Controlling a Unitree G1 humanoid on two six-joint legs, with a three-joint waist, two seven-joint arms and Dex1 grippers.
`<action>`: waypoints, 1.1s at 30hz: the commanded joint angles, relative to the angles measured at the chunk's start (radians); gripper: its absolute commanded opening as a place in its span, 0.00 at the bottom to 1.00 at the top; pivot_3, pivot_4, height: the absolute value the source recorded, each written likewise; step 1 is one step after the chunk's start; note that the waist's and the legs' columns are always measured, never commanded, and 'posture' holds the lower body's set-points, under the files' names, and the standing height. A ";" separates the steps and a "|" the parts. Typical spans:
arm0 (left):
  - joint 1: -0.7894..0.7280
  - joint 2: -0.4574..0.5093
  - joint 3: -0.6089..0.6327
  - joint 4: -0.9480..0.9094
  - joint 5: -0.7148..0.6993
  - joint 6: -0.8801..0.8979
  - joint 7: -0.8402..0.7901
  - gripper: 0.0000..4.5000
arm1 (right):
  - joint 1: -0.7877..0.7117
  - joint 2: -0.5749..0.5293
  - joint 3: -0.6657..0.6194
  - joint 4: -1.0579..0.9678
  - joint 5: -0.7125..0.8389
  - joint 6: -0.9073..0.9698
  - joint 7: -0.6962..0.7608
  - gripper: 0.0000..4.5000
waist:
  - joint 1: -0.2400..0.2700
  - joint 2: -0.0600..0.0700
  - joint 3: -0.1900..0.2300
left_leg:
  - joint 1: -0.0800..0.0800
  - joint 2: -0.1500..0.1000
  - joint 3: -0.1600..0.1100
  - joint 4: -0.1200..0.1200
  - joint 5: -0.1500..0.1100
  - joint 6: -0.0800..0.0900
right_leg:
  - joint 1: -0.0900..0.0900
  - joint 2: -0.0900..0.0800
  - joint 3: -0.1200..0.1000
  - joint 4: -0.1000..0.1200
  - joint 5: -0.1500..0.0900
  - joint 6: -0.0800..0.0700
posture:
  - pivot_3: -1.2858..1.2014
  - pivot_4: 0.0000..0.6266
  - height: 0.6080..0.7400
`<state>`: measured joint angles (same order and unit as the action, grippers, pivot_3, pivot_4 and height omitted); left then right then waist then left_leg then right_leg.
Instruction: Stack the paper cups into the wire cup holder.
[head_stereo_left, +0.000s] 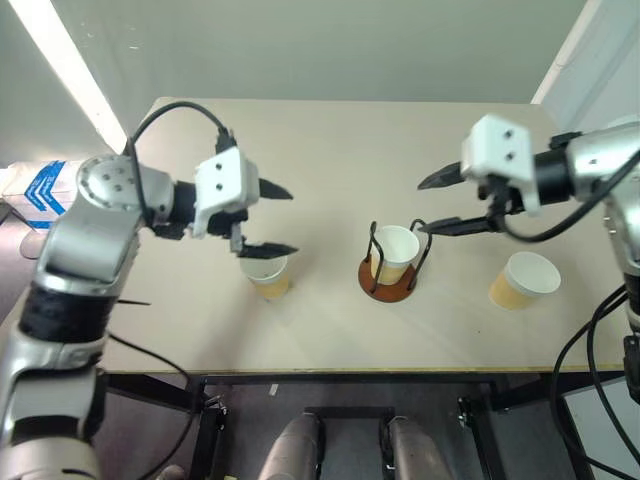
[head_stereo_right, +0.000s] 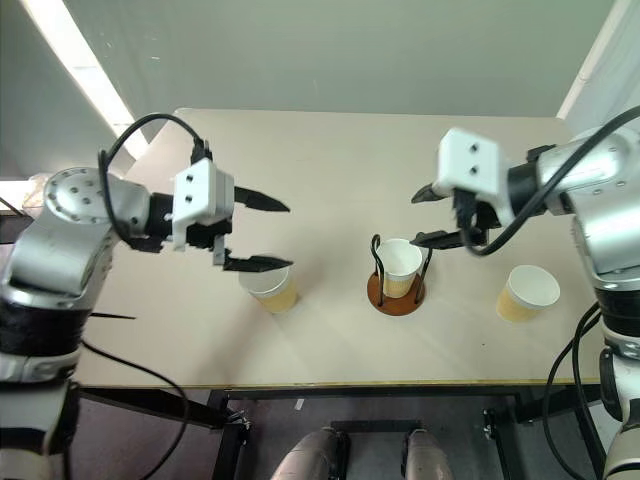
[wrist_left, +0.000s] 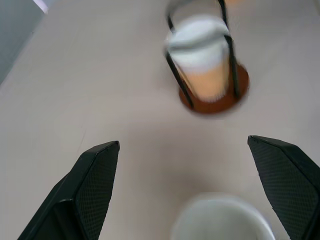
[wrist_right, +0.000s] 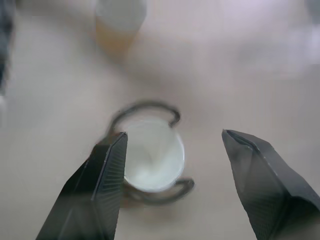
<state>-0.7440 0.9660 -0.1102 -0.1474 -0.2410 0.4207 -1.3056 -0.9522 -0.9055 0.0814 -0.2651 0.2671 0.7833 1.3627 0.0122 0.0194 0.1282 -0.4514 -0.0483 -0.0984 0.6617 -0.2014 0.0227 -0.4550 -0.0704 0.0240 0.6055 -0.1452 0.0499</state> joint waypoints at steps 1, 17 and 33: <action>0.038 0.065 0.000 -0.089 0.051 -0.032 -0.002 1.00 | 0.008 -0.030 -0.117 -0.072 0.133 0.136 -0.027 0.71 | 0.001 0.000 0.000 | 0.000 0.000 0.000 0.000 0.000 0.000 | 0.000 0.000 0.000 0.000 0.000 0.000 | 0.52 0.24 1.00; 0.233 0.119 -0.031 -0.100 0.148 -0.135 0.022 1.00 | 0.030 -0.073 -0.170 -0.118 0.373 0.266 -0.132 0.71 | -0.002 0.000 0.000 | 0.001 0.002 -0.002 -0.001 -0.004 -0.003 | -0.003 0.002 0.001 0.005 -0.002 -0.004 | 0.52 0.24 1.00; 0.194 0.012 -0.124 0.159 0.274 -0.376 0.012 0.96 | 0.069 -0.106 -0.183 -0.156 0.445 0.259 -0.206 0.72 | 0.000 -0.001 -0.001 | -0.002 0.003 -0.002 -0.001 -0.006 -0.004 | -0.006 0.003 0.001 0.005 -0.003 -0.005 | 0.52 0.24 1.00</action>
<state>-0.5267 0.9888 -0.2344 0.0114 0.0285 0.0617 -1.2869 -0.8794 -0.9922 -0.0685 -0.3998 0.6929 1.0530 1.1659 0.0118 0.0188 0.1276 -0.4530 -0.0453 -0.1005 0.6607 -0.2073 0.0189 -0.4610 -0.0675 0.0245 0.6107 -0.1484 0.0447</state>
